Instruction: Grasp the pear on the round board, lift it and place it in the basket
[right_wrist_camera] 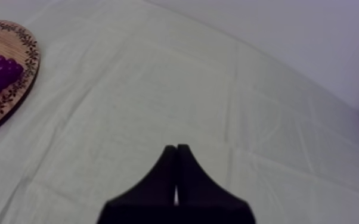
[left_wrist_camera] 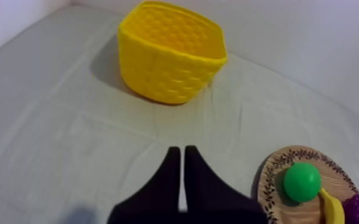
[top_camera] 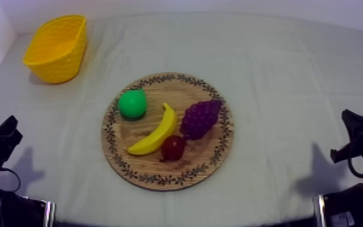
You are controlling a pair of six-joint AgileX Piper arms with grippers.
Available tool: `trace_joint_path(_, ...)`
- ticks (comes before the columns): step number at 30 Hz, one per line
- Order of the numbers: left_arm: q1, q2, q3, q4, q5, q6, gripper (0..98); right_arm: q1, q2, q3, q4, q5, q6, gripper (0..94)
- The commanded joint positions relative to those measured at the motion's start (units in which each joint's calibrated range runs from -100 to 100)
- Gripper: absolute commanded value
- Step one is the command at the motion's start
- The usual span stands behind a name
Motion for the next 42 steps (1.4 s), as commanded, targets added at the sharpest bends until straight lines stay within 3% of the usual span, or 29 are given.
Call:
trace_joint_path(1, 0.0, -0.1, 0.0, -0.02, 0.0, 0.0, 0.1, 0.0, 0.0, 0.0, 0.0, 0.0, 0.0, 0.4)
trace_joint_path(19, 0.3, -0.1, 0.0, -0.02, 0.0, 0.8, 0.1, 0.0, 0.0, 0.0, 0.0, 0.0, 0.0, 0.4)
trace_joint_path(27, 5.6, -0.2, 0.1, -0.06, 0.0, -0.6, 0.1, 0.0, 0.0, 0.0, 0.0, 0.0, 0.0, 0.4)
trace_joint_path(32, 8.3, -0.2, -0.1, 0.10, -0.3, 0.3, 0.1, 0.0, 0.0, 0.0, 0.0, 0.0, 0.0, 0.4)
trace_joint_path(37, 12.2, 1.1, -0.6, 1.59, -0.1, -1.6, 0.0, 0.0, 0.0, 0.0, 0.0, 0.0, 0.0, 0.4)
trace_joint_path(42, 14.7, 5.4, -1.8, 4.98, 0.1, -6.3, 0.0, 0.0, 0.0, 0.0, 0.0, 0.0, 0.0, 0.4)
